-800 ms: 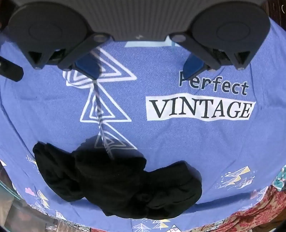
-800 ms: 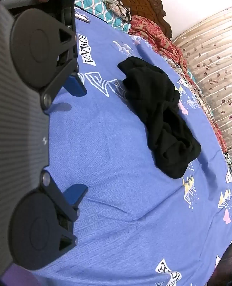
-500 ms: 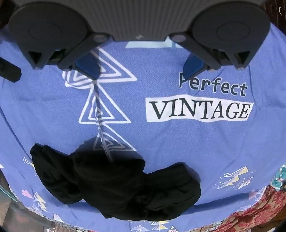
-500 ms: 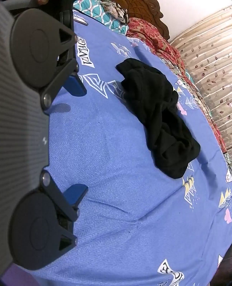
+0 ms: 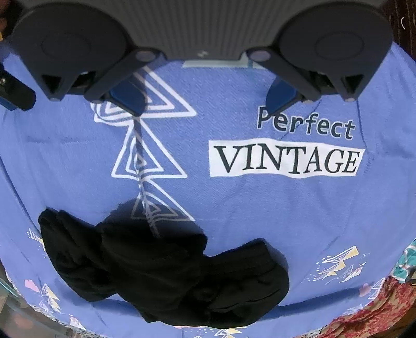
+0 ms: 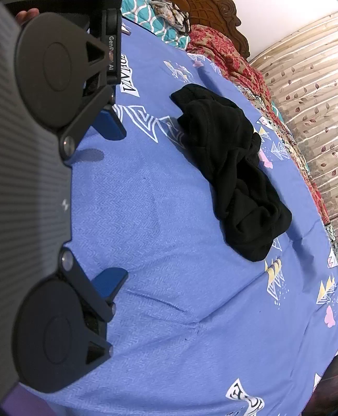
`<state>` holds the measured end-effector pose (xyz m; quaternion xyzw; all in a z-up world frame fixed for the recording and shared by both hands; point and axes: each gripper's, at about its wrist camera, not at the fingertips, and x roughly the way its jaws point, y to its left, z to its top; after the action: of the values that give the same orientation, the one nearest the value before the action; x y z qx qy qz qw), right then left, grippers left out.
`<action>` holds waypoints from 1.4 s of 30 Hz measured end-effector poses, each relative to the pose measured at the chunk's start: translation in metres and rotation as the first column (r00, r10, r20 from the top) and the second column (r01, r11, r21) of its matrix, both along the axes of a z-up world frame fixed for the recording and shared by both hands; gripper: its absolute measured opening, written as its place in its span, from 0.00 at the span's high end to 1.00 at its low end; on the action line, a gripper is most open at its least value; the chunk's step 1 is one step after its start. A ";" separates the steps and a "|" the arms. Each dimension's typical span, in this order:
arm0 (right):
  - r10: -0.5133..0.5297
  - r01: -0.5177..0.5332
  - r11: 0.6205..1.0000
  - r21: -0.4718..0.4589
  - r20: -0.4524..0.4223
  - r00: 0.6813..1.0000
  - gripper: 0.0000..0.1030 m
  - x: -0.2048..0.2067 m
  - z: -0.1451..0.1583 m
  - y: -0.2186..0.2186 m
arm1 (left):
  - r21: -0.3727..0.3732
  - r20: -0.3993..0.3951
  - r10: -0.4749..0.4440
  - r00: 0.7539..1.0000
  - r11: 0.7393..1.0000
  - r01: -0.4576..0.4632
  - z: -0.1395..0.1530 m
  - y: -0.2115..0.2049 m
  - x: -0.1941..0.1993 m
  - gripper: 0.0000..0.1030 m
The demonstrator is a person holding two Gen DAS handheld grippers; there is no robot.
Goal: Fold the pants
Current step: 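Move both grippers toward the crumpled black pants on the sheet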
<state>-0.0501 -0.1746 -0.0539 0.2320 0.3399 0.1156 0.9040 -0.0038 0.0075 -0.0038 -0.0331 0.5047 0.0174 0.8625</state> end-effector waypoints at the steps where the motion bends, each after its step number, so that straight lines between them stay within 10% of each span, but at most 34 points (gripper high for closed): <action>1: 0.001 -0.001 1.000 -0.007 0.000 1.000 0.00 0.000 0.001 0.001 | 0.004 0.002 0.004 1.000 1.000 -0.004 0.000 0.001 -0.002 0.00; 29: -0.013 0.020 0.995 -0.095 0.068 0.998 0.00 -0.015 0.047 0.024 | 0.008 0.192 -0.051 0.980 0.999 0.050 0.050 0.039 -0.170 0.00; 42: -0.002 0.011 0.990 -0.140 0.061 0.998 0.00 -0.013 0.051 0.036 | -0.020 0.149 -0.011 0.989 1.000 0.014 0.053 0.073 -0.141 0.00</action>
<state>-0.0633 -0.1381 -0.0025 0.1651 0.3186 0.0956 0.9285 -0.1447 0.0801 0.0495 -0.0402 0.4393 0.0043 0.8974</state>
